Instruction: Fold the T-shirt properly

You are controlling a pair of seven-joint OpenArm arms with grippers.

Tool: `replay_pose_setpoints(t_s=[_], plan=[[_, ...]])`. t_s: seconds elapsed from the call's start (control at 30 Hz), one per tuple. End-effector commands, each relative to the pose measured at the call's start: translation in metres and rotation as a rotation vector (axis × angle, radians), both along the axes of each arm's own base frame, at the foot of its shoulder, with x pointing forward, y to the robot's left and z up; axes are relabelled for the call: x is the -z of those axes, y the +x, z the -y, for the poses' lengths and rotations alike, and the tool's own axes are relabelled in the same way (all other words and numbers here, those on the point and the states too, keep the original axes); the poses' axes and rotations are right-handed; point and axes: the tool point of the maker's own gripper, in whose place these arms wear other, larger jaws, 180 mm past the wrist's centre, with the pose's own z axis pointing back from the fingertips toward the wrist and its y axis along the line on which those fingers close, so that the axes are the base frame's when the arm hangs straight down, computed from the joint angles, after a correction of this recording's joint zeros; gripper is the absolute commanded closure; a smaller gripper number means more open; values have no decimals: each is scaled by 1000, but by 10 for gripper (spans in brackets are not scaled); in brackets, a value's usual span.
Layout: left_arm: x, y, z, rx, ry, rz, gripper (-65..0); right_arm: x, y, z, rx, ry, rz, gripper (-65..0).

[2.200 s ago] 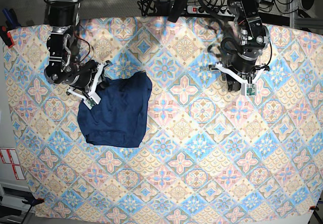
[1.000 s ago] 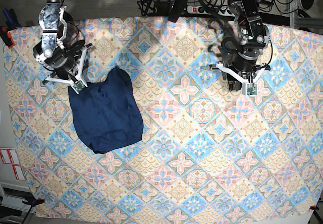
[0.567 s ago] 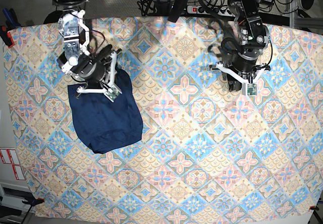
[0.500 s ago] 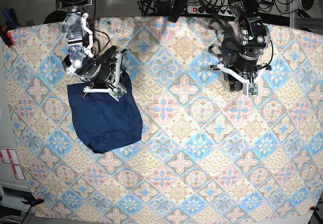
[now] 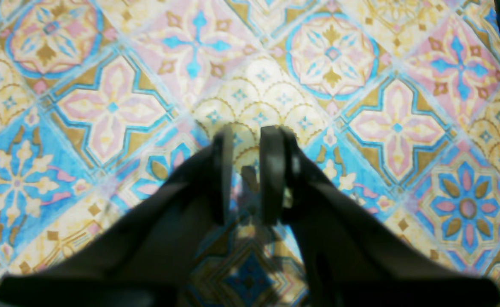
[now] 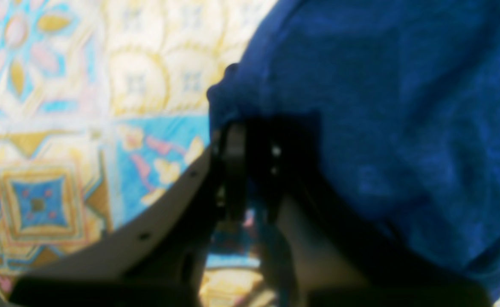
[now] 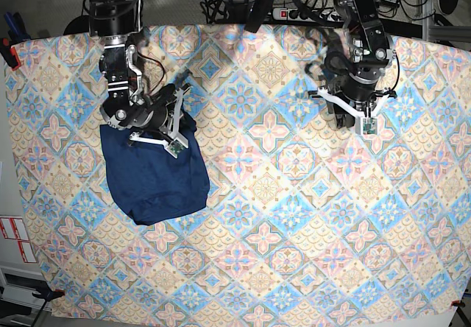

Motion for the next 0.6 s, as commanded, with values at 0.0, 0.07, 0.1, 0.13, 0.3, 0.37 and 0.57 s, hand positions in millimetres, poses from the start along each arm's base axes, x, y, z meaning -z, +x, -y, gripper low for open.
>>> replay_pose_setpoints(t_s=[0.0,0.07,0.1,0.13,0.3,0.37,0.57], plan=[[-13,9,0,1,0,54,-107,-11,14,-4,7,16,42,-63],[-13,9,1,3,-1,54,-107,-12,15,-4,7,18,43,-63],[-13,9,1,3,-1,54,-107,-12,15,-4,7,18,43,-63],[-12,8,1,3,-1,53,-107,-12,15,-4,7,18,43,-63],[-12,8,0,1,0,52,-107,-24,22,-4,12,20,83,-63],[-14,9,0,3,1,57,-107,-41,30,-5,8,18,139,-63],[-10,-1,3,0,-31,44,-107,-73,22,-3,-2,4,241,-63]])
